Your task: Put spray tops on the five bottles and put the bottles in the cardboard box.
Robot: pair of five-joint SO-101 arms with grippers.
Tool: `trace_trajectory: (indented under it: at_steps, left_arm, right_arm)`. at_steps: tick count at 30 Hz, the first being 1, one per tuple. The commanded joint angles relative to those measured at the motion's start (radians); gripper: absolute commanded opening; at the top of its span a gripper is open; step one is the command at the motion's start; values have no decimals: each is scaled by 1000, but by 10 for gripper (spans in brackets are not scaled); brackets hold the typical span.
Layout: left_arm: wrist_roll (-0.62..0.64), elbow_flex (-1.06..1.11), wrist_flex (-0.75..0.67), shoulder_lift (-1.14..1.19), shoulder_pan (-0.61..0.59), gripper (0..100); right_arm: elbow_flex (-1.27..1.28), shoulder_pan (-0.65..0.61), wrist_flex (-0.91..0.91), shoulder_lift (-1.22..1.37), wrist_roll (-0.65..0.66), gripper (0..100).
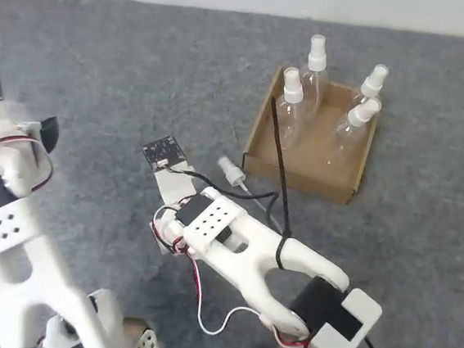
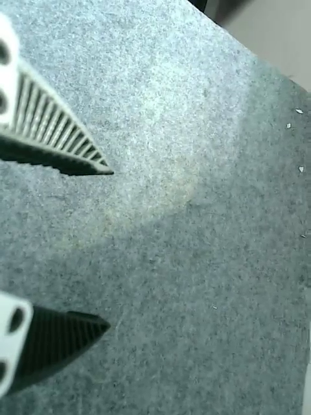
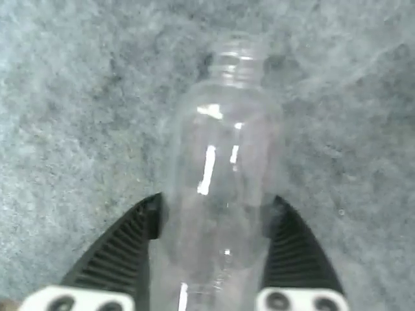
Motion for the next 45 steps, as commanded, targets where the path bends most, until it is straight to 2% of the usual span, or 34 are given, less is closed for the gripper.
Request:
trace_trajectory:
  at_steps: [1,6,10,13,16,20,24,27,30,33,36,40,45]
  left_arm:
    - [-11,-2,-29,-3,-3,308]
    - [-5,10,-26,-6,-3,306]
    - [-2,10,-9,2,5,306]
    - [-2,8,61,-5,48,306]
    - [15,8,132,-6,126,306]
    - [87,10,189,-6,241,306]
    - [152,5,221,-6,356,307]
    - [207,10,215,2,465,307]
    - [279,5,215,2,586,307]
    - [364,10,180,3,715,306]
    - [404,21,127,35,806,306]
    - [405,4,81,176,830,306]
    - [402,-65,35,427,833,306]
  right_arm:
    - [-78,-4,124,-104,0,19]
    - [-115,-4,394,-335,196,13]
    - [-195,-1,661,-541,230,12]
    - [-298,42,831,-659,238,9]
    - [-396,157,935,-728,318,9]
    - [-393,489,931,-773,410,9]
    - [-382,839,931,-766,692,9]
    - [-384,1106,928,-765,810,7]
    - [-382,1302,926,-765,942,7]
    - [-331,1432,903,-751,1059,7]
    - [-227,1531,789,-711,1105,7]
    - [-68,1635,536,-622,1103,7]
    - [81,1655,349,-532,1103,7]
